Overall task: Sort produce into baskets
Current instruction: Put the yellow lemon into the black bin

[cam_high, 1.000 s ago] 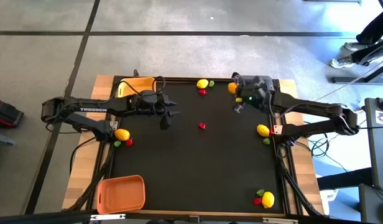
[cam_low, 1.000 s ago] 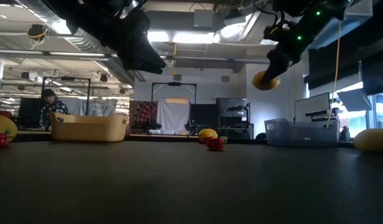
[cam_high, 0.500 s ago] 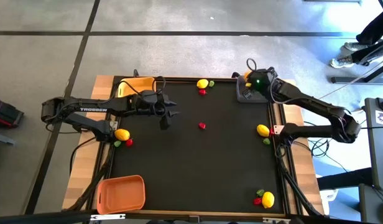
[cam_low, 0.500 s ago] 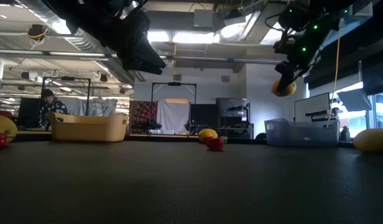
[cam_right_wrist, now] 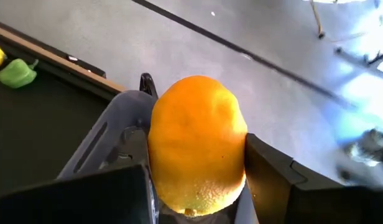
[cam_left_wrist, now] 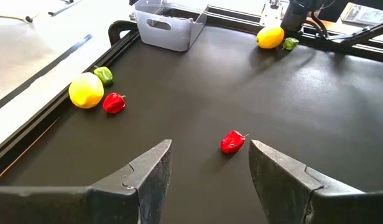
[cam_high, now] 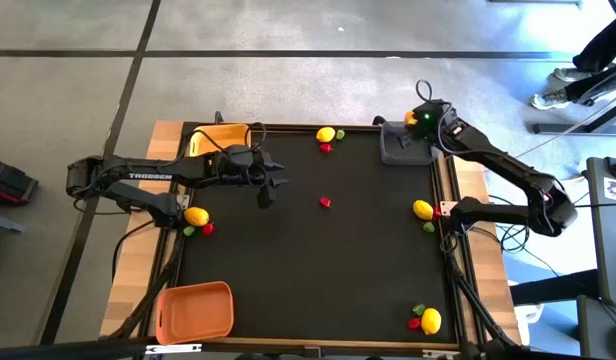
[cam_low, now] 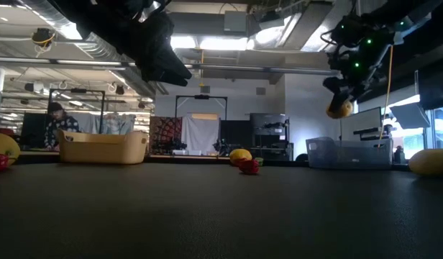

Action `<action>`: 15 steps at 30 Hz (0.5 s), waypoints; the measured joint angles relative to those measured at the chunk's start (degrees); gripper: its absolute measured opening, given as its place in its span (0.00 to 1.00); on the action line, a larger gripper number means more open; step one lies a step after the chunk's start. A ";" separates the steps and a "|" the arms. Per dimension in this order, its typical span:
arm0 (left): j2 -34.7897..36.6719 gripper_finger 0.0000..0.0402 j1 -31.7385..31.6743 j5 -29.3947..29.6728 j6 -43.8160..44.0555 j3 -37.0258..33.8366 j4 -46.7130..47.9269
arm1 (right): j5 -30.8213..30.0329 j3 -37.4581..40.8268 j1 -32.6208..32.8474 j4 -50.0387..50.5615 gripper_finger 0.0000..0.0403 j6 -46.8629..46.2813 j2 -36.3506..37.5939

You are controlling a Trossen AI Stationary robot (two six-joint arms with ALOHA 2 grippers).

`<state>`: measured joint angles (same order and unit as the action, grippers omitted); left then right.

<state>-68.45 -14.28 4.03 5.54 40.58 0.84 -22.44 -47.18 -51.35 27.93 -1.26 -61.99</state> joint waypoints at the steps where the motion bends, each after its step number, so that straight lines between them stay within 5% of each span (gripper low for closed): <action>1: 0.00 0.52 0.00 0.00 0.00 0.00 0.00 | 0.69 0.53 -0.67 -0.41 0.34 -0.30 -0.01; 15: 0.00 0.52 0.00 0.00 0.02 0.00 -0.02 | 7.58 5.20 -1.97 -9.26 0.34 -4.40 -6.67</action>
<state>-68.45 -14.28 4.03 5.56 40.58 0.82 -14.86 -41.97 -53.32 18.67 -5.66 -68.66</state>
